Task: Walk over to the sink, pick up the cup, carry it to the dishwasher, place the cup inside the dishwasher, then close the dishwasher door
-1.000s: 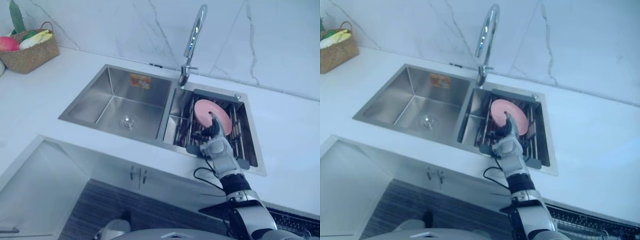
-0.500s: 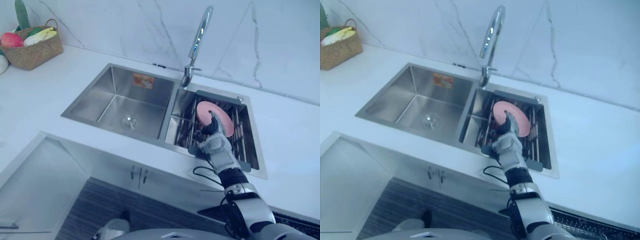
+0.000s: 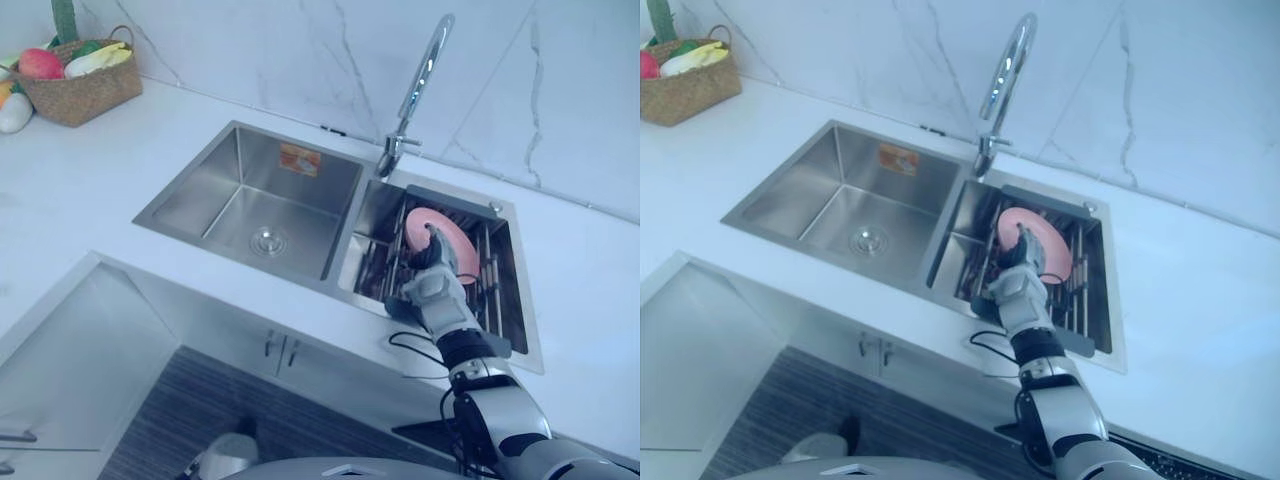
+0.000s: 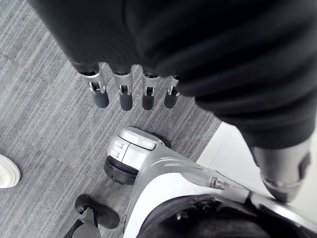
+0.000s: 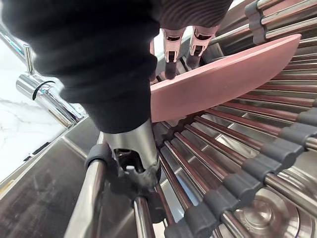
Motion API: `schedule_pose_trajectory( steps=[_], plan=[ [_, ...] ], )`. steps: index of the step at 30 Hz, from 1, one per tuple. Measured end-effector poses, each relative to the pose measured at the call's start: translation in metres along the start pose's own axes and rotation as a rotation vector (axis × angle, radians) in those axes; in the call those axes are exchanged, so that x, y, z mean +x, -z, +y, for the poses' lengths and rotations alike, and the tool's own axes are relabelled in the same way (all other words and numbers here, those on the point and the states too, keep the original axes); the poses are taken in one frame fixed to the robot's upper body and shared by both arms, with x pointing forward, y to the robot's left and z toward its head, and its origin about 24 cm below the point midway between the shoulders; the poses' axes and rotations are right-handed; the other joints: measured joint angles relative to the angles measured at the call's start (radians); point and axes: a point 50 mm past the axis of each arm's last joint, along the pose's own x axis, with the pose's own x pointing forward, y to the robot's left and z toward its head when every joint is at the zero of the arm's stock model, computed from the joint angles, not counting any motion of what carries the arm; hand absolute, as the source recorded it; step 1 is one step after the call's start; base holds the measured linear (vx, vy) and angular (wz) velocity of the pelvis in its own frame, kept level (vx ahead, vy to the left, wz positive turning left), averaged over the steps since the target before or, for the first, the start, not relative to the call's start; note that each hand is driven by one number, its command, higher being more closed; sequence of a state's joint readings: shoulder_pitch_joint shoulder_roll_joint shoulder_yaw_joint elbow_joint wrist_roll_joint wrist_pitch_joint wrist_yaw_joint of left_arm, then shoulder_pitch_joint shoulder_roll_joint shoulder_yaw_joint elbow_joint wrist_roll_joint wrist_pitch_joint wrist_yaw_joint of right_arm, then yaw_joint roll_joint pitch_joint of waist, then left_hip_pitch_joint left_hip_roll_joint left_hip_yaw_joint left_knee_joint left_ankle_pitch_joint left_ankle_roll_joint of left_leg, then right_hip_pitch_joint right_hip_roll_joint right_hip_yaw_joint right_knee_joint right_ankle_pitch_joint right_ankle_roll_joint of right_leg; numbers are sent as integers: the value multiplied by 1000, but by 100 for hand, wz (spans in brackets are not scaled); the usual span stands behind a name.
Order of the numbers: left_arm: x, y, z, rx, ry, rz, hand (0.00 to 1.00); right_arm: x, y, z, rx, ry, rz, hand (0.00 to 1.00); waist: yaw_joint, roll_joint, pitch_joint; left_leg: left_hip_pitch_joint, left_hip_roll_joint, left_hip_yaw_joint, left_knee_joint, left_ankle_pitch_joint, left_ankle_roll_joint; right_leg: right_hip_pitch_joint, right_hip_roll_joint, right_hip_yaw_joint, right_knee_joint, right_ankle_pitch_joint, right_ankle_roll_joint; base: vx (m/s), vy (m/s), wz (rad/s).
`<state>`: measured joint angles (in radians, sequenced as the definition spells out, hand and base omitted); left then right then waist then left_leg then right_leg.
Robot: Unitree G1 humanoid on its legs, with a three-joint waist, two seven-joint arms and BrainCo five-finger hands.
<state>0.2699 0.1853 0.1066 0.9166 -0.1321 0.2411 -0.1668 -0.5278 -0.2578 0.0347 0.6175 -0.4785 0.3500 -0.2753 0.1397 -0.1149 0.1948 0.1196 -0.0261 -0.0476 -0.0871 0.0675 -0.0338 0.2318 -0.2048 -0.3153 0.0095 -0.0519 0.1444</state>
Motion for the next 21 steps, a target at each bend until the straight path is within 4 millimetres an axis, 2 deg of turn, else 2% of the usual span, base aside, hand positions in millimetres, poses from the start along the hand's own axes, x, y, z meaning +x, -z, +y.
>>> schedule_pose_trajectory(
  steps=[12,21],
  plan=[
    [0,-3,2,7,8,-12,0,4,16,-1,-83,99,64,100,17,-7,21,-6,-2,-9,0,0,0,-1,0,-9,0,-5,-6,-1,-3,2],
    [-1,-3,4,24,12,-9,0,9,22,-12,-98,143,28,100,21,-6,21,-13,-4,-28,0,2,2,-1,-1,-29,7,2,-4,1,-8,6]
  ],
)
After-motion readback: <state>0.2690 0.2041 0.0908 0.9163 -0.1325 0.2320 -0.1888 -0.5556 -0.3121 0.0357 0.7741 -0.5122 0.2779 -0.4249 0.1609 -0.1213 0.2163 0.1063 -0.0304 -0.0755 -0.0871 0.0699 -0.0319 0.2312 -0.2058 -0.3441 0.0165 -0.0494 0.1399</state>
